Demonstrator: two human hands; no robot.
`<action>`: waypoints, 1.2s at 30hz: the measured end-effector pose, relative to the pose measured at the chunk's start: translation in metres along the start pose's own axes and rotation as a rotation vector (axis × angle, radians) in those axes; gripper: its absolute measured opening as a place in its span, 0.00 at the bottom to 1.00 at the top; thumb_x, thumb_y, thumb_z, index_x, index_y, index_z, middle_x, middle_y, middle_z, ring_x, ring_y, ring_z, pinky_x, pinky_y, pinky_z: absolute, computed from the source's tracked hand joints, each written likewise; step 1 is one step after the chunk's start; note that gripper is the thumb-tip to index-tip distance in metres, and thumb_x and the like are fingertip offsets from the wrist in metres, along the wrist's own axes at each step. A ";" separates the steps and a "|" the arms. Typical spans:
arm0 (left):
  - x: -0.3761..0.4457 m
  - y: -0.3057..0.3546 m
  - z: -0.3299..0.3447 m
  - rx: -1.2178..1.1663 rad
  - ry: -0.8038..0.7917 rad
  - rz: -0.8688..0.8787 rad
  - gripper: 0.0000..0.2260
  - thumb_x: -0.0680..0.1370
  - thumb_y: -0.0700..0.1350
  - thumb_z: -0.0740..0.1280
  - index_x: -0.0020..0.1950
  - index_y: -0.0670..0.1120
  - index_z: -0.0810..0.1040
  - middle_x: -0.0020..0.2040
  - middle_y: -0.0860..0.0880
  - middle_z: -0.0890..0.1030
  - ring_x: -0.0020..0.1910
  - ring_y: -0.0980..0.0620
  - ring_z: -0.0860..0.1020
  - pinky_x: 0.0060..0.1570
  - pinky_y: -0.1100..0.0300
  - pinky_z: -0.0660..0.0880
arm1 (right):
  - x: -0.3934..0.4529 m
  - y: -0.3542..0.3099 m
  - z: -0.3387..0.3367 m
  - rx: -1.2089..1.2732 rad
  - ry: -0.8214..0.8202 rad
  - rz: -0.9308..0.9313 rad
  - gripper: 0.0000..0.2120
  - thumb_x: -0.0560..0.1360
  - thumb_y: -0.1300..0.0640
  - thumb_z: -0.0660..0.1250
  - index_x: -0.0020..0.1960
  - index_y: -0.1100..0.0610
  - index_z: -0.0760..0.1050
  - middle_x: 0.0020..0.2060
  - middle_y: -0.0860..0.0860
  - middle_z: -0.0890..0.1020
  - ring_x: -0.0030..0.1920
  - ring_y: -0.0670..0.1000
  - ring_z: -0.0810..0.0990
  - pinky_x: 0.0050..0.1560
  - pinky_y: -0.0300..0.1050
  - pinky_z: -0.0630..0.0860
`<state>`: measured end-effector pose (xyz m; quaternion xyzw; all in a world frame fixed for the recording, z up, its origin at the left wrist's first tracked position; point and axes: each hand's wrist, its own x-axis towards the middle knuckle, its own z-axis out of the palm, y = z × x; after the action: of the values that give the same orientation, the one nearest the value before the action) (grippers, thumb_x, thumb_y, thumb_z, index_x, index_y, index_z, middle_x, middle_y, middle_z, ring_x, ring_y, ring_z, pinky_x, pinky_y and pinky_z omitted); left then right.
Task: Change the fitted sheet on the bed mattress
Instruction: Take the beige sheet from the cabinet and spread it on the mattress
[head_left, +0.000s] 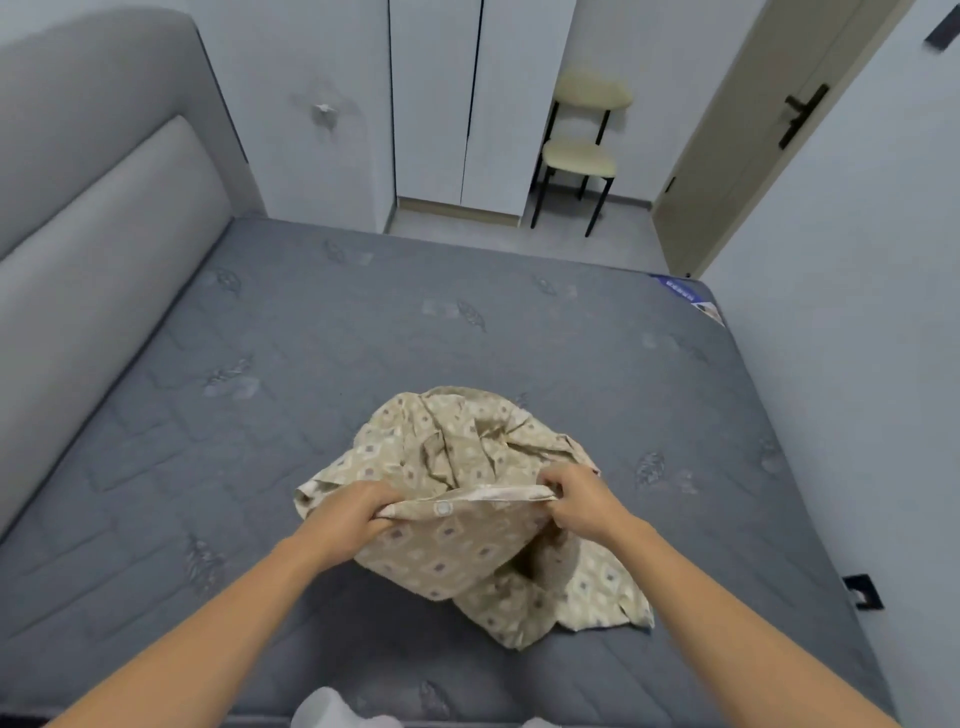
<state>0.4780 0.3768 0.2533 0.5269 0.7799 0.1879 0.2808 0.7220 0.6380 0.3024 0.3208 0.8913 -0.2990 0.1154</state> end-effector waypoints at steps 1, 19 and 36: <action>-0.008 -0.006 0.007 -0.004 -0.016 -0.019 0.11 0.76 0.51 0.66 0.36 0.56 0.68 0.38 0.57 0.76 0.39 0.57 0.74 0.39 0.57 0.70 | 0.000 0.001 0.020 0.020 -0.024 0.009 0.10 0.71 0.65 0.65 0.37 0.52 0.73 0.35 0.47 0.77 0.37 0.49 0.75 0.37 0.51 0.70; -0.049 -0.089 0.098 0.012 -0.055 -0.188 0.03 0.75 0.53 0.65 0.44 0.56 0.72 0.43 0.60 0.76 0.44 0.59 0.73 0.42 0.55 0.72 | 0.044 0.007 0.175 0.170 -0.023 -0.052 0.06 0.83 0.50 0.64 0.50 0.50 0.72 0.39 0.45 0.77 0.43 0.50 0.76 0.40 0.49 0.69; 0.018 -0.047 0.148 -0.179 -0.149 -0.094 0.11 0.85 0.44 0.62 0.48 0.60 0.70 0.43 0.61 0.76 0.43 0.63 0.75 0.43 0.58 0.71 | 0.042 0.006 0.212 0.264 -0.007 -0.109 0.15 0.76 0.43 0.74 0.42 0.51 0.72 0.40 0.47 0.76 0.42 0.50 0.76 0.43 0.51 0.73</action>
<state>0.5331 0.3756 0.1066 0.4751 0.7606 0.2040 0.3925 0.6962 0.5343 0.1150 0.2832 0.8599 -0.4206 0.0587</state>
